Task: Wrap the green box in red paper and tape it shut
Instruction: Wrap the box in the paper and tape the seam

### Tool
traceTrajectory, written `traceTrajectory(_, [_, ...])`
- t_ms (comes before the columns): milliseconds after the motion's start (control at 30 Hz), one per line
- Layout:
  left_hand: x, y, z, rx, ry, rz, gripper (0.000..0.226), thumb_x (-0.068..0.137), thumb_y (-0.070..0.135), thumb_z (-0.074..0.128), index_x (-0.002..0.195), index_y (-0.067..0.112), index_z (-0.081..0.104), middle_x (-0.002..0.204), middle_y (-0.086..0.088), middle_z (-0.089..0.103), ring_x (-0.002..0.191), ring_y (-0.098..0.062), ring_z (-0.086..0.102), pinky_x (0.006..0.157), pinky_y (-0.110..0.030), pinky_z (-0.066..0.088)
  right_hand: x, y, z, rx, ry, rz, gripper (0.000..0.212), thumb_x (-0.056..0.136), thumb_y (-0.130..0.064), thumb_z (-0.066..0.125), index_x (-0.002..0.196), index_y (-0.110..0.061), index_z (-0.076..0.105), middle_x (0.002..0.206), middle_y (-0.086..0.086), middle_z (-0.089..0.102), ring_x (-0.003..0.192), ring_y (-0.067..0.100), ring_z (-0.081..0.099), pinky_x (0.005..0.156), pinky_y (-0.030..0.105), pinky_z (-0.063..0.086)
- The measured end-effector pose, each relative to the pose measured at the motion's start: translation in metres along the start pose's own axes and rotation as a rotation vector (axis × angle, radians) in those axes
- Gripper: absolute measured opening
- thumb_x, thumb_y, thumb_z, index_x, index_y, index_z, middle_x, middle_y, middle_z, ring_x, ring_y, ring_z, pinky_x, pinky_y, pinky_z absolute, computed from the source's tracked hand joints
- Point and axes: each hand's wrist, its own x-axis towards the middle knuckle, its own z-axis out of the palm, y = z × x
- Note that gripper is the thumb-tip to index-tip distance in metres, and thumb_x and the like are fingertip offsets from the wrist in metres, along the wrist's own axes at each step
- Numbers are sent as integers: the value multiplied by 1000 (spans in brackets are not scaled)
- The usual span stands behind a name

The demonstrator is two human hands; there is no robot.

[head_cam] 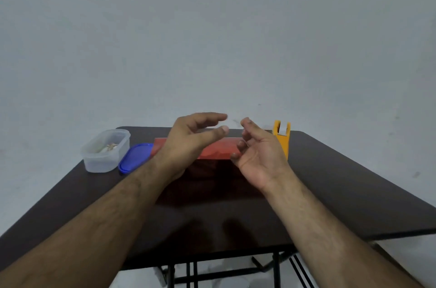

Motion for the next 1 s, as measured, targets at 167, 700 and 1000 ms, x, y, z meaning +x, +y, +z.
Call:
traceTrajectory(167, [-1, 5, 4, -66, -85, -13, 32, 91, 2, 79, 122, 7, 76, 117, -6, 80, 117, -18, 73, 99, -27, 58, -7, 7, 6, -22, -73, 33, 13, 98, -30, 72, 87, -24, 75, 82, -8, 58, 68, 7, 47, 63, 27, 40])
traceTrajectory(700, [2, -52, -41, 993, -234, 223, 16, 97, 31, 74, 110, 27, 83, 112, 14, 79, 104, -8, 71, 93, -28, 54, -2, 22, -22, -566, 52, -124, 13, 92, -23, 74, 101, -14, 77, 96, -4, 75, 99, 15, 66, 80, 37, 46])
traceTrajectory(1000, [-3, -70, -18, 1047, 13, 305, 29, 98, 35, 69, 123, 24, 79, 115, 2, 79, 108, -24, 70, 98, -45, 50, -1, 39, -17, -578, 135, -111, 10, 96, -21, 64, 100, -17, 71, 108, 5, 80, 87, 16, 68, 74, 38, 45])
